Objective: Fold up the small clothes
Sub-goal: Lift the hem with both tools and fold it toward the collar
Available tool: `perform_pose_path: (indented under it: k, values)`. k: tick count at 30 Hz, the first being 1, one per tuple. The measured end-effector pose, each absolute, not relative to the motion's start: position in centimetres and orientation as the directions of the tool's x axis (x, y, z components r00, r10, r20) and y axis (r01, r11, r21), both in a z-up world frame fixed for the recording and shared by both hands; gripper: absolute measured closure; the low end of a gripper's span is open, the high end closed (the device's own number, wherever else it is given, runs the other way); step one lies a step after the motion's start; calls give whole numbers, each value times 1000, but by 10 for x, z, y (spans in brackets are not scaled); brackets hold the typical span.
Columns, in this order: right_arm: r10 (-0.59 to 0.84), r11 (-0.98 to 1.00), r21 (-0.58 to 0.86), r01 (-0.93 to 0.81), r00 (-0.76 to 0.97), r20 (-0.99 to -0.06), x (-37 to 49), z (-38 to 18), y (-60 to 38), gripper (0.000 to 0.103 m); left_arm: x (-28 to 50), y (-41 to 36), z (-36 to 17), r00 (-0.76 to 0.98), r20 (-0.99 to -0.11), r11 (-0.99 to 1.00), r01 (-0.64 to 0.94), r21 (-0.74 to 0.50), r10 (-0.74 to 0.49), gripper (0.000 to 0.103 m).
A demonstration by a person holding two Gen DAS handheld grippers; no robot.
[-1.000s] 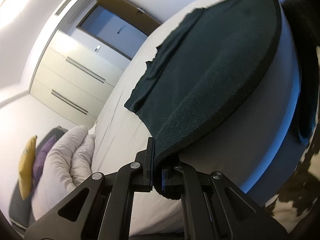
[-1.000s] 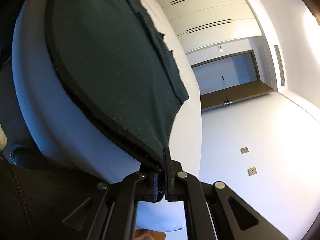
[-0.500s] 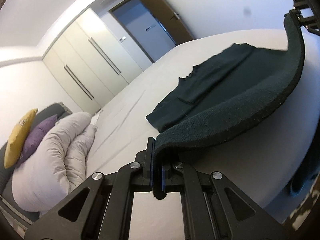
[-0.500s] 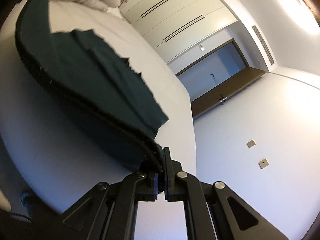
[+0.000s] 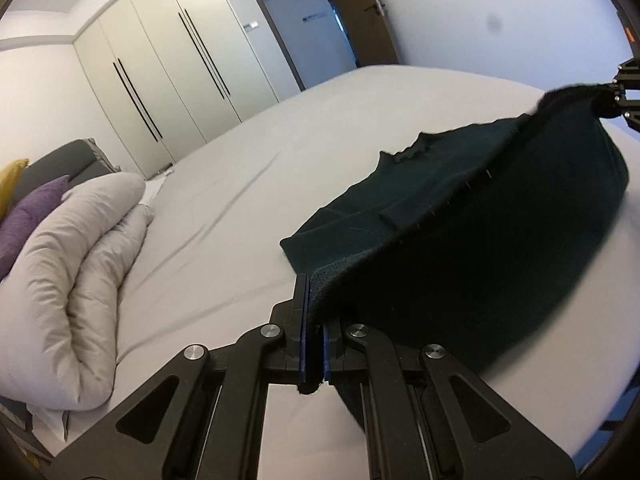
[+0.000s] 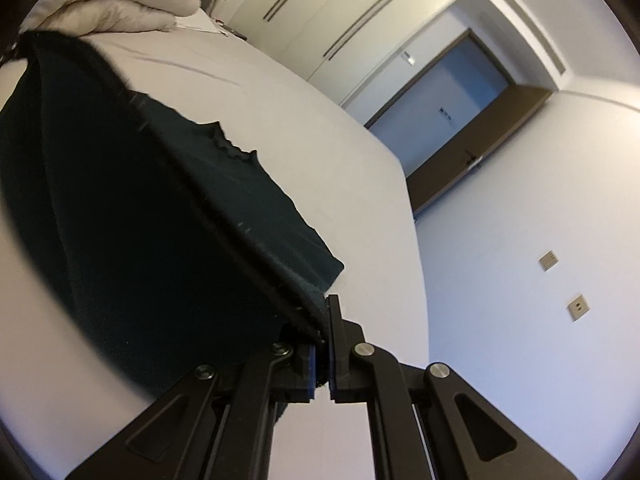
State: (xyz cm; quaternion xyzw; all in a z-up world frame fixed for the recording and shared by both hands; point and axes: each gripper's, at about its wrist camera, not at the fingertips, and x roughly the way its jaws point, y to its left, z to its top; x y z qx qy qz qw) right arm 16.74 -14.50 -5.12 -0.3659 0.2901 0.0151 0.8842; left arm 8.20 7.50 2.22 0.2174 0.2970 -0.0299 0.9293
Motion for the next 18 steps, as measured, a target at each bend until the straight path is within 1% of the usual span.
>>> perform_pose_path:
  k: [3, 8, 18]
  values:
    - [-176, 755, -605, -253, 810, -559, 199, -57, -145, 100, 124, 75, 13, 803, -590, 904, 188, 384, 83, 99]
    - [-172, 760, -589, -274, 789, -590, 241, -73, -136, 100, 184, 76, -1, 781, -617, 907, 186, 378, 97, 99]
    - [-185, 799, -542, -262, 750, -635, 308, -90, -143, 100, 268, 78, -32, 750, -648, 897, 191, 400, 129, 99]
